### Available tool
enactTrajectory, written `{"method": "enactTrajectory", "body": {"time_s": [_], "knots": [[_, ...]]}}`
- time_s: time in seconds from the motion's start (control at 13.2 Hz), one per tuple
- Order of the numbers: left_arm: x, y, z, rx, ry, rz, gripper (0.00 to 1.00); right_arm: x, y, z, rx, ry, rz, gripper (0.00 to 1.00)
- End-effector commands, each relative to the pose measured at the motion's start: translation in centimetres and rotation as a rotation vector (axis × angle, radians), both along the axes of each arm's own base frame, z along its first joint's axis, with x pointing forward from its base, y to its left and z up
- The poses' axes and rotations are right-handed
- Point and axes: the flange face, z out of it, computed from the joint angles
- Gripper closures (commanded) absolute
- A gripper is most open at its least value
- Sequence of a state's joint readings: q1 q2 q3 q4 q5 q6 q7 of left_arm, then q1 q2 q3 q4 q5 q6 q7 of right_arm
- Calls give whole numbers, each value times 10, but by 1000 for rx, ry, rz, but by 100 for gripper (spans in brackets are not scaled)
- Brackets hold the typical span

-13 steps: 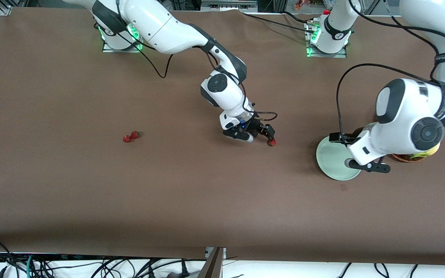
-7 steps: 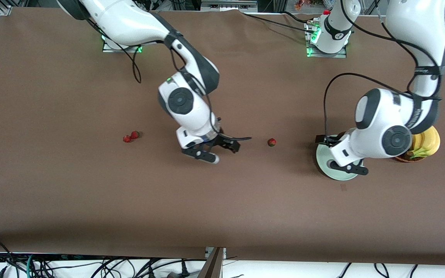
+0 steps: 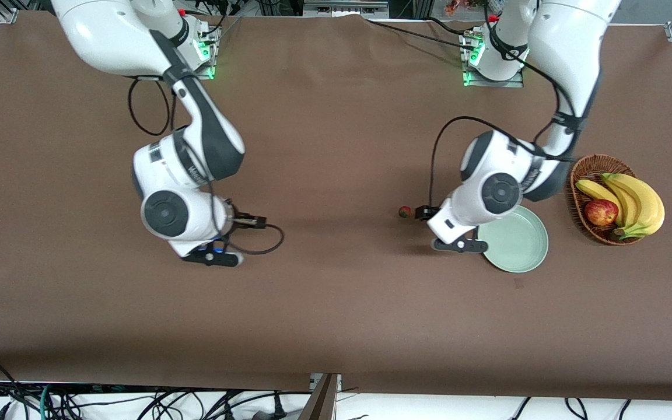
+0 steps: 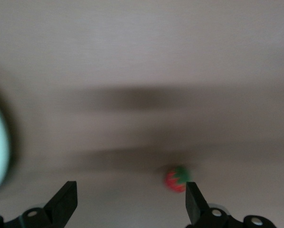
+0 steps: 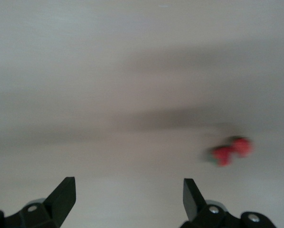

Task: Collect all strawberries into plate
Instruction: 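Grasp the strawberry with the left gripper while the right gripper reaches another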

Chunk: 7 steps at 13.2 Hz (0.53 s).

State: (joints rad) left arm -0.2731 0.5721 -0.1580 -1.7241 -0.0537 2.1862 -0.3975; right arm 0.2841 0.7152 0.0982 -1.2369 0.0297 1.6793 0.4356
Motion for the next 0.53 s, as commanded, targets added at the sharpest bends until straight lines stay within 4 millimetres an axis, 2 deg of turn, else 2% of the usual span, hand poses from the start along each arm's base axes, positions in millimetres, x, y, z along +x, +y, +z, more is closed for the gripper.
{"method": "enactTrajectory", "body": {"time_s": [0.0,0.08,0.23,0.3,0.38,0.45], "knots": [[-20,-38,-27,41,-12,67,0,-4,-51,-23,-67,58,49,0],[-27,-43,-38,83,-14,64,0,0,-76,-33,-84,64,50,0],[-36,-51,-53,135,-20,57,0,-3,-113,-62,-91,70,75,0],[-42,-58,-64,145,-8,56,0,-11,-121,-77,-89,69,77,0],[-43,-62,-68,138,-18,56,10,-20,-131,-89,-86,49,70,0],[-43,-62,-70,136,-20,58,30,-27,-135,-99,-80,22,67,0]]}}
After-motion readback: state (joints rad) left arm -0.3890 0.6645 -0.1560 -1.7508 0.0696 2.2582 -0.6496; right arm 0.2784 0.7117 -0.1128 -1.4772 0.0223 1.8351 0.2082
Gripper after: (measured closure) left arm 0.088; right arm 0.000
